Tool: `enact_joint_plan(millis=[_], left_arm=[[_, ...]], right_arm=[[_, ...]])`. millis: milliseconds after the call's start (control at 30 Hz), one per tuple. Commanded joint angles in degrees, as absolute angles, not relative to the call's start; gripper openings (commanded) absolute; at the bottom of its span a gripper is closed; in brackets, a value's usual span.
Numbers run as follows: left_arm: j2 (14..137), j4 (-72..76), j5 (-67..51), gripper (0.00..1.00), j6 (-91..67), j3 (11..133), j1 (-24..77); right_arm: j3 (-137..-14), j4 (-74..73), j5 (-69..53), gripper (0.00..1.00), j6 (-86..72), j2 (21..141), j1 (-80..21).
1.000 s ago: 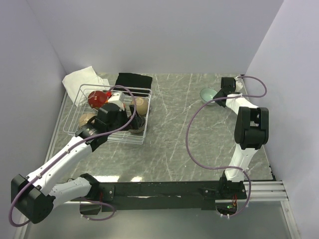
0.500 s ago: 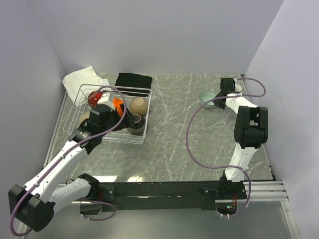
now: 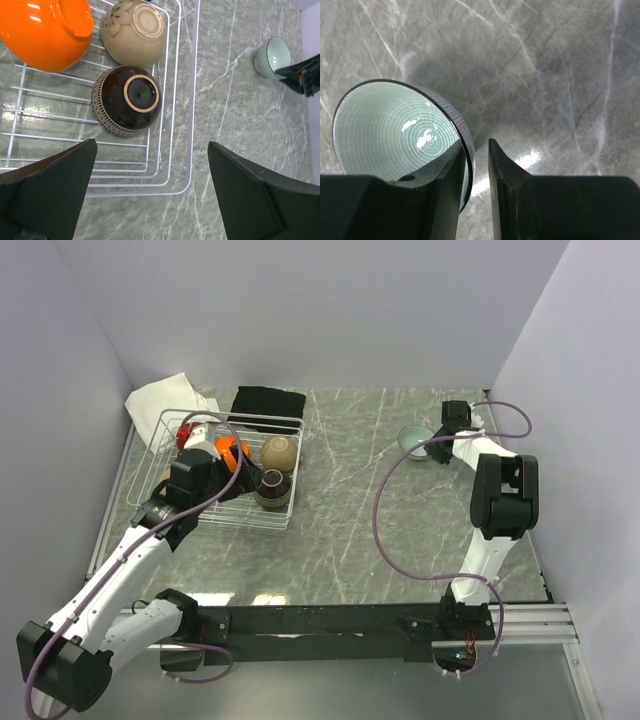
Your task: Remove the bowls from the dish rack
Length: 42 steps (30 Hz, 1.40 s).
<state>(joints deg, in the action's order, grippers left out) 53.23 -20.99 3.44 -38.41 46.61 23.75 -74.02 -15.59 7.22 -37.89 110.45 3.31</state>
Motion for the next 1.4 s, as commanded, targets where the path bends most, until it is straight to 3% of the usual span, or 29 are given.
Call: enact_joint_plan(millis=[0, 100, 200, 300, 400, 900, 1367], left_arm=[[53.44, -18.99, 1.32, 0.99, -39.37, 46.93, 22.15], [54.05, -18.37, 0.53, 1.0, -39.72, 47.2, 20.83], [55.02, -18.11, 0.44, 0.99, -39.73, 47.99, 19.43], [56.6, -18.11, -0.61, 0.99, -39.03, 49.39, 17.58], [58.79, -18.02, -0.79, 0.99, -38.15, 50.88, 14.52], [76.27, -16.53, -5.26, 0.99, -31.12, 60.46, 1.95], [93.86, -20.56, -13.27, 0.99, -25.84, 71.98, -1.14]], right_arm=[[-72.08, -14.77, 7.56, 0.36, -37.79, 105.48, 3.6], [-70.93, -14.85, 6.94, 0.49, -38.05, 103.37, 3.6], [-70.49, -16.25, 5.72, 0.74, -37.97, 100.47, 3.52], [-69.35, -17.92, 6.58, 0.9, -37.18, 96.35, 2.38], [-66.99, -18.72, 9.13, 0.98, -36.65, 90.99, 0.44], [-54.15, -14.16, 10.03, 1.0, -32.17, 67.78, -21.44], [-47.99, -9.67, 1.49, 1.0, -30.94, 64.25, -28.04]])
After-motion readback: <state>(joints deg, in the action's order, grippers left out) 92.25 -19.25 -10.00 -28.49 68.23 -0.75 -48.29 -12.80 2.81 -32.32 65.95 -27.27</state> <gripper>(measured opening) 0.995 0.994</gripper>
